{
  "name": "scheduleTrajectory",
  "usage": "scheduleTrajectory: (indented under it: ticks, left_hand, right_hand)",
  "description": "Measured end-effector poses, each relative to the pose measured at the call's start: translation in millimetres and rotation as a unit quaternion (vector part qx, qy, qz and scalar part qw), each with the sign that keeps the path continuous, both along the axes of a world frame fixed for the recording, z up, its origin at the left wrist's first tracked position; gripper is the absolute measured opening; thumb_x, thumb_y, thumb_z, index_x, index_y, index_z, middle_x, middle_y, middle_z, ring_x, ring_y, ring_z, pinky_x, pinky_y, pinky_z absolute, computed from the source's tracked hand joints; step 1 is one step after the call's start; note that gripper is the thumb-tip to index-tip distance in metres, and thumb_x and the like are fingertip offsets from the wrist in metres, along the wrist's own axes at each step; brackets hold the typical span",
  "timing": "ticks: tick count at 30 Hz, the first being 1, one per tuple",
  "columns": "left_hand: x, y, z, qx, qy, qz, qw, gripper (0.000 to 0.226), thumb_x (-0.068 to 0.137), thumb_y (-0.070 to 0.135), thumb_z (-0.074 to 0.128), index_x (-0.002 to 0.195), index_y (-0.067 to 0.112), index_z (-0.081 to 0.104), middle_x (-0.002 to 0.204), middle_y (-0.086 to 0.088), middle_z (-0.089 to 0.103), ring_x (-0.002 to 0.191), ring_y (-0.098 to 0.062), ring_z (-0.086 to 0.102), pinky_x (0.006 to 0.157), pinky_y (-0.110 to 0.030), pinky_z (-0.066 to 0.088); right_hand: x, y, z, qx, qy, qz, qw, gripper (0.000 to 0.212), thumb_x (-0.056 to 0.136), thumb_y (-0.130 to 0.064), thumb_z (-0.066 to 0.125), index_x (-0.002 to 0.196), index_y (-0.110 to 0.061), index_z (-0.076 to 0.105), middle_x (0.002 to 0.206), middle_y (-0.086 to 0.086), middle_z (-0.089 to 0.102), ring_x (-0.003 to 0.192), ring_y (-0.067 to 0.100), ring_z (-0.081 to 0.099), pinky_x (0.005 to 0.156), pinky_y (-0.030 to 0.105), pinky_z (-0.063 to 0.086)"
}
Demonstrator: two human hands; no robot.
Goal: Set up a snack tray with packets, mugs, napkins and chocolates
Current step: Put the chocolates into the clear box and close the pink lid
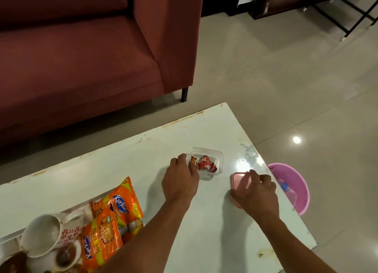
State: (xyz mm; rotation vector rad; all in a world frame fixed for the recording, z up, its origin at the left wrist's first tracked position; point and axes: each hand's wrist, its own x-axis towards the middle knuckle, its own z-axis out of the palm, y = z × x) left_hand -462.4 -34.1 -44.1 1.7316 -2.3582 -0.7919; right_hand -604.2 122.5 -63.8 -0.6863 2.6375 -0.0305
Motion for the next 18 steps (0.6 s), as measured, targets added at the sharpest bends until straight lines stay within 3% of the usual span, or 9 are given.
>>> scheduleTrajectory:
  ticks: [3, 5, 8, 10, 11, 14, 16, 18]
  left_hand:
    - [6, 8, 7, -0.056, 0.051, 0.018, 0.997, 0.038, 0.102, 0.039, 0.045, 0.132, 0.020, 0.057, 0.122, -0.003, 0.063, 0.103, -0.022, 0.066, 0.069, -0.029, 0.049]
    - [10, 15, 12, -0.105, 0.117, 0.025, 0.987, 0.035, 0.102, 0.037, 0.046, 0.126, 0.018, 0.062, 0.116, -0.002, 0.066, 0.095, -0.019, 0.066, 0.066, -0.025, 0.048]
    - [10, 19, 20, -0.092, 0.206, 0.065, 0.972, 0.031, 0.100, 0.041, 0.042, 0.111, 0.023, 0.066, 0.105, 0.006, 0.068, 0.084, -0.015, 0.067, 0.066, -0.023, 0.049]
    - [6, 18, 24, -0.021, 0.227, 0.111, 0.967, 0.032, 0.101, 0.047, 0.041, 0.098, 0.029, 0.067, 0.094, 0.012, 0.069, 0.081, -0.011, 0.066, 0.064, -0.018, 0.046]
    - [3, 15, 27, 0.030, 0.224, 0.132, 0.965, 0.037, 0.101, 0.052, 0.039, 0.091, 0.029, 0.067, 0.086, 0.014, 0.069, 0.079, -0.009, 0.066, 0.064, -0.018, 0.045]
    - [0, -2, 33, 0.201, 0.255, 0.159, 0.932, 0.047, 0.100, 0.057, 0.040, 0.079, 0.026, 0.069, 0.069, 0.007, 0.070, 0.066, -0.009, 0.064, 0.064, -0.027, 0.048]
    - [4, -14, 36, 0.282, 0.309, 0.136, 0.898, 0.038, 0.100, 0.046, 0.050, 0.080, 0.024, 0.075, 0.070, 0.006, 0.073, 0.053, -0.011, 0.056, 0.057, -0.026, 0.042]
    - [7, -20, 36, 0.300, 0.338, 0.103, 0.886, 0.030, 0.099, 0.036, 0.056, 0.082, 0.022, 0.077, 0.070, 0.004, 0.072, 0.050, -0.013, 0.049, 0.050, -0.023, 0.037]
  right_hand:
    - [-1, -5, 11, -0.061, -0.055, -0.065, 0.994, 0.097, 0.066, -0.059, 0.073, 0.149, -0.023, 0.038, 0.137, 0.019, 0.046, 0.123, 0.041, 0.050, 0.098, 0.049, 0.049]
    - [-3, -4, 24, -0.159, -0.098, -0.099, 0.977, 0.106, 0.058, -0.059, 0.076, 0.151, -0.029, 0.037, 0.138, 0.014, 0.045, 0.120, 0.033, 0.057, 0.096, 0.046, 0.053]
    - [2, -10, 53, -0.403, -0.180, -0.158, 0.883, 0.084, 0.057, -0.049, 0.082, 0.135, -0.044, 0.051, 0.125, -0.009, 0.058, 0.103, 0.002, 0.066, 0.075, 0.023, 0.058]
    - [6, -20, 68, -0.484, -0.253, -0.162, 0.822, 0.071, 0.063, -0.036, 0.090, 0.124, -0.045, 0.056, 0.116, -0.020, 0.064, 0.100, -0.004, 0.068, 0.068, 0.013, 0.056]
    - [7, -27, 74, -0.497, -0.270, -0.153, 0.810, 0.066, 0.068, -0.028, 0.092, 0.122, -0.042, 0.057, 0.115, -0.021, 0.066, 0.100, -0.002, 0.069, 0.070, 0.014, 0.056]
    - [8, -47, 83, -0.484, -0.252, -0.094, 0.833, 0.055, 0.075, -0.017, 0.089, 0.120, -0.032, 0.061, 0.113, -0.014, 0.070, 0.100, 0.004, 0.068, 0.084, 0.019, 0.055]
    - [9, -58, 81, -0.463, -0.240, -0.056, 0.851, 0.042, 0.079, -0.015, 0.085, 0.115, -0.027, 0.067, 0.100, -0.009, 0.073, 0.089, 0.004, 0.068, 0.080, 0.017, 0.054]
    - [13, -66, 75, -0.447, -0.245, -0.054, 0.859, 0.026, 0.085, -0.009, 0.078, 0.102, -0.029, 0.073, 0.087, -0.008, 0.075, 0.078, 0.004, 0.069, 0.070, 0.014, 0.053]
